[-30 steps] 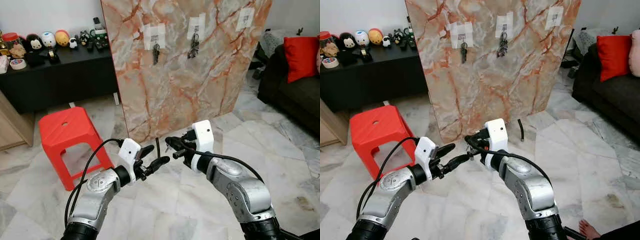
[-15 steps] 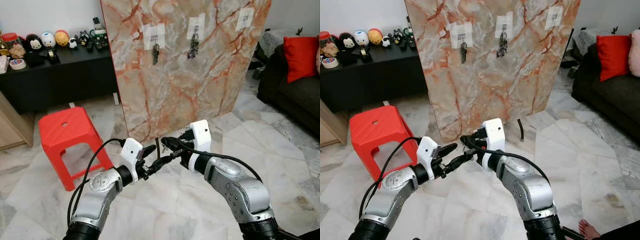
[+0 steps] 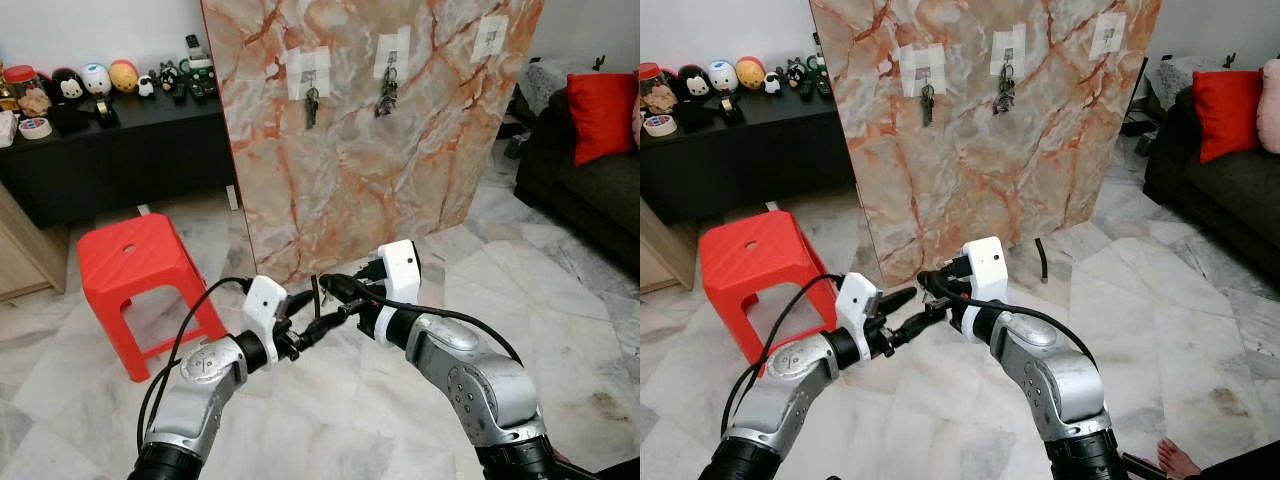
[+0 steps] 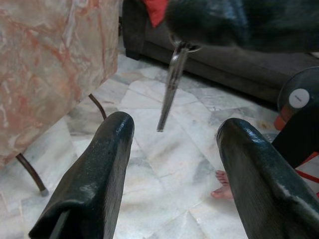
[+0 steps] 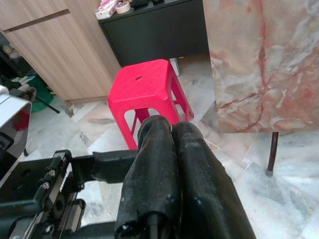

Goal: Hang keys on a hook

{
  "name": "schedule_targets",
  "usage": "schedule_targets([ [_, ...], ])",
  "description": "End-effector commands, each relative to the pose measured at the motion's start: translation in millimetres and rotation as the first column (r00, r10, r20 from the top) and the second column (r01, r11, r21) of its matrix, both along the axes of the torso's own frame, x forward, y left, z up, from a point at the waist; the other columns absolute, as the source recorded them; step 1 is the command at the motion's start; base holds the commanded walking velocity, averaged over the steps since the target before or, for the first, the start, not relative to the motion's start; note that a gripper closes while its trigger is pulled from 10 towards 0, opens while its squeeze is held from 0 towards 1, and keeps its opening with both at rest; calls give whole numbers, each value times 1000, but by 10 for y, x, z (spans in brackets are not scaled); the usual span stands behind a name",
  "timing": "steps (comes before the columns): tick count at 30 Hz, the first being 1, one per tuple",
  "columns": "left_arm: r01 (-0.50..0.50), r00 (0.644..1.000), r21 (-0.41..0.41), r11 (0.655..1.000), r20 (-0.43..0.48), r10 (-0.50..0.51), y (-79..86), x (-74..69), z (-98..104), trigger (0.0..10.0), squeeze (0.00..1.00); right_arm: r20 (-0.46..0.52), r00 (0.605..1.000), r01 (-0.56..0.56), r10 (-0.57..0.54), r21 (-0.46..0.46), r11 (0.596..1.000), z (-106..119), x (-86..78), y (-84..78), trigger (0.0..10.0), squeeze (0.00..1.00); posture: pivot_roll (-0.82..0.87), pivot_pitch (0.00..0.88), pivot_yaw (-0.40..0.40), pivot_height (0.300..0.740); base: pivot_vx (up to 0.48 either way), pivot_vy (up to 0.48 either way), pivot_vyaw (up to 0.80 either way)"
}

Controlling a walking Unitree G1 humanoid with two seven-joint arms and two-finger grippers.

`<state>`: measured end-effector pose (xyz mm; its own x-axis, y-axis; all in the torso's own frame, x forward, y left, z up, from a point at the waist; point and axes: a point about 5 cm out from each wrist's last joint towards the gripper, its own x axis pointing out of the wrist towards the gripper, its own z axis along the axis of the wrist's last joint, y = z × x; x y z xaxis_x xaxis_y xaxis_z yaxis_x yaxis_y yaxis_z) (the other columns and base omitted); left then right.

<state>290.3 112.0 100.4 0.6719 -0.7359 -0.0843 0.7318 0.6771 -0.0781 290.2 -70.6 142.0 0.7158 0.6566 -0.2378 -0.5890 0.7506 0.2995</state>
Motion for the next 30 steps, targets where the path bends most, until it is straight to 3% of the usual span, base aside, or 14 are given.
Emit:
schedule_targets([
  [1,17,1000,-11,1000,10,-17,-23,-16,37,10000,0,35,999,-11,10,5,1000,89,-1,34,10000,0,46,30,-32,740,0,0,0],
  [4,7,1000,-12,1000,12,-7,-15,-2,43,9529,0,35,999,-15,14,7,1000,94,-2,44,10000,0,46,30,-32,740,0,0,0],
  [5,0,1000,-16,1000,14,1,-8,11,53,6980,0,35,999,-17,17,8,1000,96,-4,50,10000,0,47,30,-33,740,0,0,0],
  [6,-9,1000,-21,1000,16,9,-2,21,63,5294,0,34,999,-18,18,9,1000,95,-4,53,10000,0,47,30,-33,740,0,0,0],
  [7,-9,1000,-21,1000,16,9,-2,21,63,5294,0,34,999,-18,18,9,1000,95,-4,53,10000,0,47,30,-33,740,0,0,0],
  [10,-20,1000,-18,1000,20,21,6,31,66,1961,0,33,999,-21,20,13,1000,95,-7,69,10000,0,46,29,-32,740,0,0,0],
  [15,-29,999,-20,999,21,29,11,34,66,2235,0,33,999,-24,23,16,1000,99,-10,84,10000,0,47,29,-32,740,0,0,0],
  [17,-31,999,-20,999,20,31,13,34,66,1176,0,32,999,-24,24,17,1000,97,-11,86,10000,0,46,31,-32,740,0,0,0],
  [18,-32,999,-21,999,20,32,14,34,66,0,0,31,999,-24,24,17,1000,97,-11,87,10000,0,46,31,-32,740,0,0,0],
  [30,-46,999,-27,999,22,46,20,41,69,0,0,32,999,-21,20,16,1000,95,-12,90,10000,0,47,32,-31,740,0,0,0],
])
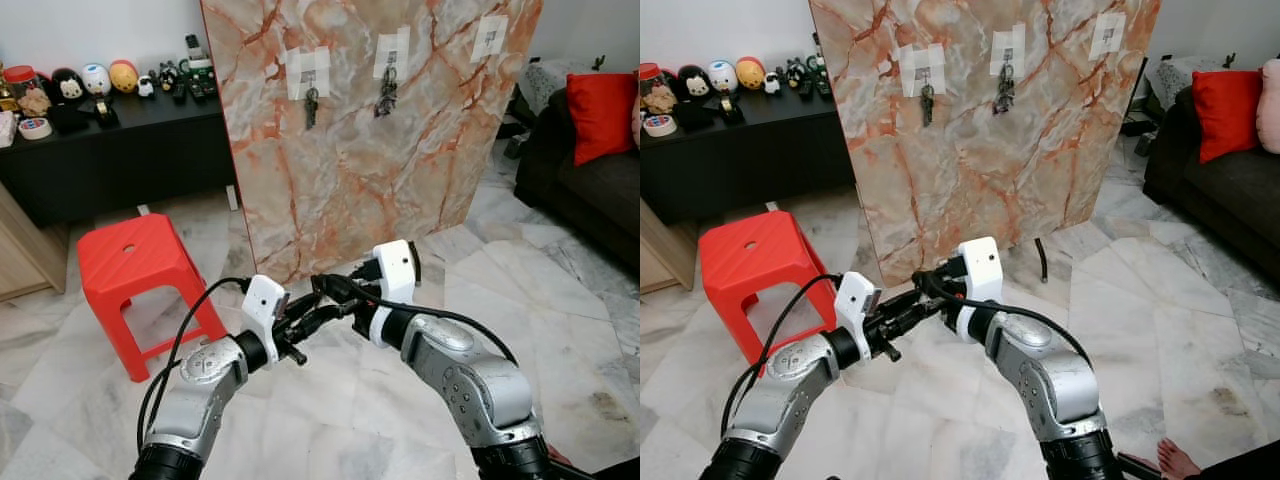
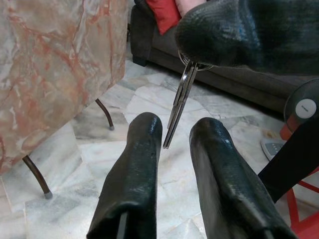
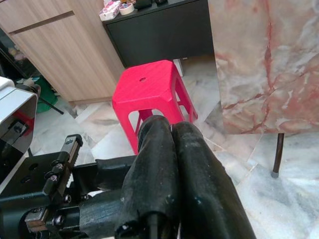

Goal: Hang keys on a hook

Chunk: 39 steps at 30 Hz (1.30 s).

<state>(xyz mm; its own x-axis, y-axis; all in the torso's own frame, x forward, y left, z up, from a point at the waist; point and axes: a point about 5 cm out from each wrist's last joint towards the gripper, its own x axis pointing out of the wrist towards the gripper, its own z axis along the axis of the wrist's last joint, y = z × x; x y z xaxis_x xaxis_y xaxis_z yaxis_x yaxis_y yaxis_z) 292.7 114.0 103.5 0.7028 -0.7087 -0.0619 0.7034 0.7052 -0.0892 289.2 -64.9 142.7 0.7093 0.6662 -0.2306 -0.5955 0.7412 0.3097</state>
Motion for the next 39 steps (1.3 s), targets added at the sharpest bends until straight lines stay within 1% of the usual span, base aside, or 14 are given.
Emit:
schedule_targets([
  [1,-5,1000,-3,1000,15,5,1,19,38,0,0,33,999,-11,11,4,1000,88,-2,33,10000,0,47,32,-31,740,0,0,0],
  [23,-14,1000,-6,1000,16,14,19,27,45,0,0,32,999,-4,4,5,1000,80,1,39,10000,0,48,33,-30,740,0,0,0],
  [26,-15,1000,-3,1000,15,15,24,25,41,0,0,31,999,34,-34,9,999,76,26,6,10000,0,49,34,-29,740,0,0,0],
  [27,-16,1000,6,1000,12,16,34,20,25,0,0,25,997,79,-79,16,997,71,59,-41,10000,0,49,34,-28,740,0,0,0],
  [31,-21,1000,18,1000,6,21,52,16,-3,0,0,15,987,159,-159,37,987,75,115,-126,10000,0,48,35,-28,740,0,0,0],
  [33,-26,1000,20,999,5,26,56,16,-8,0,0,1,975,223,-224,54,973,78,159,-203,10000,0,47,35,-29,740,0,0,0],
  [36,-29,1000,20,999,5,29,57,18,-8,0,0,-7,969,246,-246,52,968,61,176,-239,10000,0,48,34,-29,740,0,0,0],
  [39,-30,1000,20,999,7,30,57,21,-7,0,0,-10,969,248,-247,51,967,54,174,-238,10000,0,48,34,-29,740,0,0,0],
])
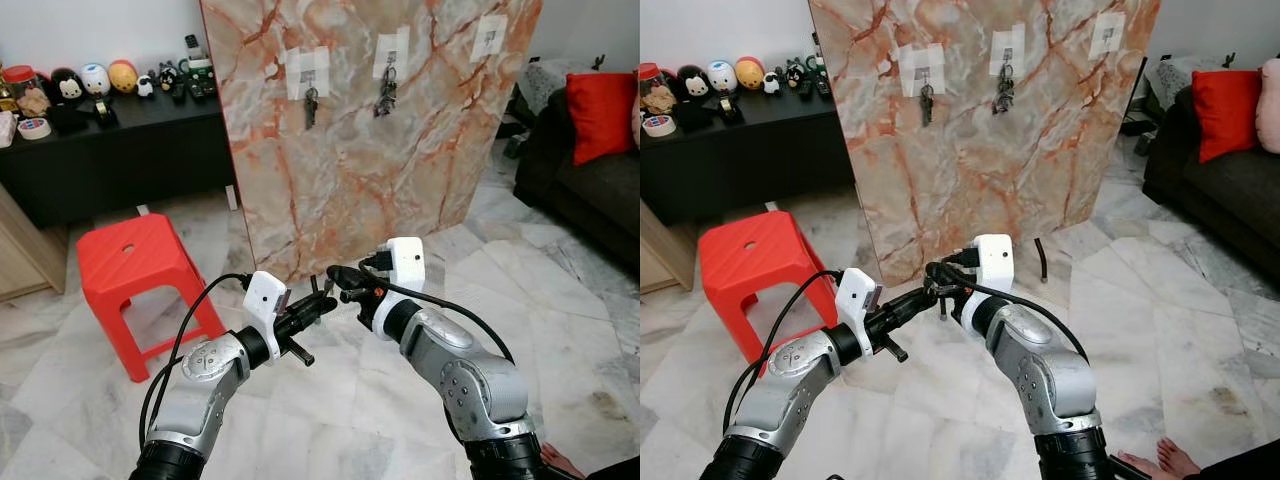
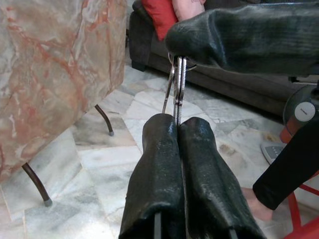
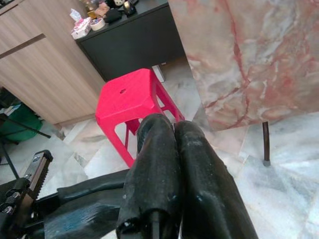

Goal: Hang keys on a hook

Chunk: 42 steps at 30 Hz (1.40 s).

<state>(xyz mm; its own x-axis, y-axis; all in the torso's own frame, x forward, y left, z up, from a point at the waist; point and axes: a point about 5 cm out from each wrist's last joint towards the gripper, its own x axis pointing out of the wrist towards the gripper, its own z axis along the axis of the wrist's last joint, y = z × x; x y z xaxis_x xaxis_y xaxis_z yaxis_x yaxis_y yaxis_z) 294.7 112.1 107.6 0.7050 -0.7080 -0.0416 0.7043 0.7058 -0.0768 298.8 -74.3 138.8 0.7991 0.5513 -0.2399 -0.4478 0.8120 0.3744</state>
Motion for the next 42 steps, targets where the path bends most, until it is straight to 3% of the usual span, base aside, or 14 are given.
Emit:
schedule_targets([
  [1,-30,999,26,999,-16,30,77,2,-46,0,0,44,995,85,-85,6,996,92,75,-138,10000,0,48,35,-28,740,0,0,0],
  [7,-29,999,28,999,-14,30,78,4,-46,0,0,37,996,84,-85,22,996,81,69,-112,10000,24,48,35,-28,740,0,0,0],
  [8,-30,999,29,999,-14,30,78,3,-47,0,0,36,996,82,-82,24,996,79,67,-110,10000,247,49,35,-27,740,0,0,0],
  [9,-30,999,29,999,-14,30,79,2,-47,0,0,36,996,80,-81,25,996,78,66,-108,10000,761,50,34,-27,740,0,0,0],
  [10,-30,999,29,999,-15,30,80,2,-48,0,0,37,996,80,-81,26,996,76,65,-106,10000,1000,50,34,-27,740,0,0,0],
  [11,-30,999,29,999,-15,30,80,2,-48,0,0,37,996,80,-81,26,996,76,65,-106,10000,1000,50,34,-27,740,0,0,0],
  [12,-30,999,30,999,-16,30,80,1,-50,0,0,44,995,90,-91,25,996,80,71,-113,10000,769,50,34,-27,740,0,0,0],
  [13,-30,999,31,999,-16,30,81,1,-52,0,0,49,994,100,-101,26,995,84,79,-121,10000,0,50,34,-27,740,0,0,0],
  [23,-21,999,59,998,-27,22,93,-23,-103,0,0,64,973,216,-221,73,974,108,157,-261,10000,0,49,35,-26,740,0,0,0],
  [32,-69,995,143,987,-55,78,214,-38,-242,0,0,-24,930,365,-368,-76,928,-431,141,-532,10000,0,50,37,-26,740,0,0,0],
  [33,-78,994,152,985,-58,88,231,-40,-260,3647,0,-39,925,373,-378,-91,923,-504,126,-557,10000,0,50,37,-26,740,0,0,0],
  [34,-94,992,168,981,-66,106,263,-45,-300,3647,0,-60,919,380,-389,-128,916,-630,94,-595,10000,0,50,37,-26,740,0,0,0],
  [36,-134,984,202,970,-85,154,346,-57,-391,10000,0,-127,901,391,-415,-177,903,-905,-1,-663,10000,0,52,37,-25,740,0,0,0],
  [42,-214,962,274,938,-105,251,486,-69,-539,10000,0,-212,871,378,-443,-285,881,-1333,-206,-751,10000,0,52,37,-25,740,0,0,0],
])
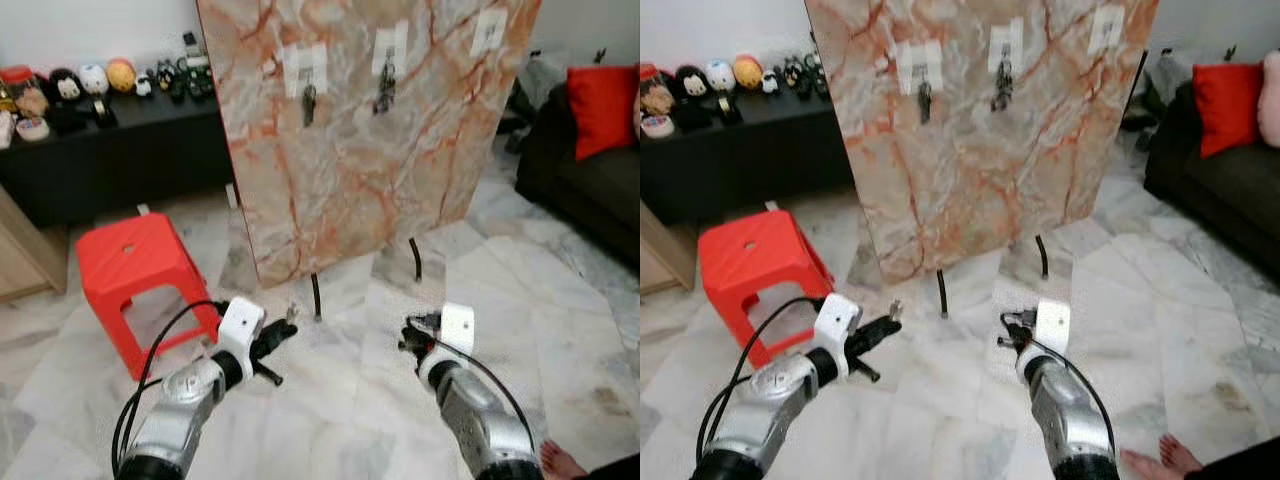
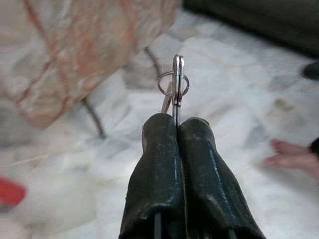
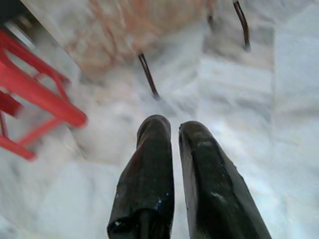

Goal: Hang keys on a hook

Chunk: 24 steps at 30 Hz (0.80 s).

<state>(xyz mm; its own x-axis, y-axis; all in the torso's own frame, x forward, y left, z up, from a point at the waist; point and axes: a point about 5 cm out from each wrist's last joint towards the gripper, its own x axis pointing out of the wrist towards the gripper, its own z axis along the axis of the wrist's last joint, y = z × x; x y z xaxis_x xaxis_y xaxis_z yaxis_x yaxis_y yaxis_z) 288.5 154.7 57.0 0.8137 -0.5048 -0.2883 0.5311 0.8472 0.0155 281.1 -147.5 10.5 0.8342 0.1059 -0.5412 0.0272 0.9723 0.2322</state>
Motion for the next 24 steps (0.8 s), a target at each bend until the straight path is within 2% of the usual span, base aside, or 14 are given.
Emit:
schedule_targets([
  [1,-51,999,64,997,-6,51,103,-3,-70,10000,0,-53,999,5,-7,-36,999,-171,-107,-35,10000,0,51,34,-23,740,0,0,0],
  [2,-101,995,76,992,-18,102,170,-1,-117,10000,0,-125,992,2,-10,-71,998,-374,-257,-62,10000,0,51,34,-23,740,0,0,0],
  [3,-101,995,76,992,-18,102,170,-1,-117,10000,0,-125,992,2,-10,-71,998,-374,-257,-62,10000,0,51,34,-23,740,0,0,0],
  [5,-149,987,114,982,-38,154,237,-4,-183,10000,0,-197,980,15,-34,-98,995,-563,-434,-108,10000,0,49,31,-21,740,0,0,0],
  [8,-186,979,139,973,-60,195,290,-26,-270,10000,0,-256,964,44,-75,-124,991,-708,-599,-169,10000,0,52,23,-22,740,0,0,0],
  [9,-217,970,148,965,-76,230,334,-52,-333,10000,0,-299,950,50,-90,-139,989,-793,-718,-199,10000,0,50,19,-22,740,0,0,0],
  [14,-266,954,161,950,-100,284,403,-98,-428,10000,0,-334,936,60,-110,-159,986,-877,-850,-246,10000,0,49,13,-22,740,0,0,0],
  [16,-296,929,222,929,-158,334,494,-199,-609,10000,0,-404,906,48,-127,-199,979,-985,-1041,-290,10000,0,50,6,-23,740,0,0,0],
  [20,-306,904,291,906,-211,373,581,-330,-770,10000,0,-457,878,36,-145,-240,970,-1098,-1309,-305,10000,0,49,0,-22,740,0,0,0],
  [23,-297,884,341,892,-255,392,617,-449,-895,10000,0,-473,867,56,-154,-213,975,-1146,-1434,-253,10000,0,54,0,-25,740,0,0,0],
  [24,-338,857,338,878,-276,436,665,-497,-936,10000,0,-477,870,29,-123,-200,979,-1163,-1479,-208,10000,0,56,0,-25,740,0,0,0],
])
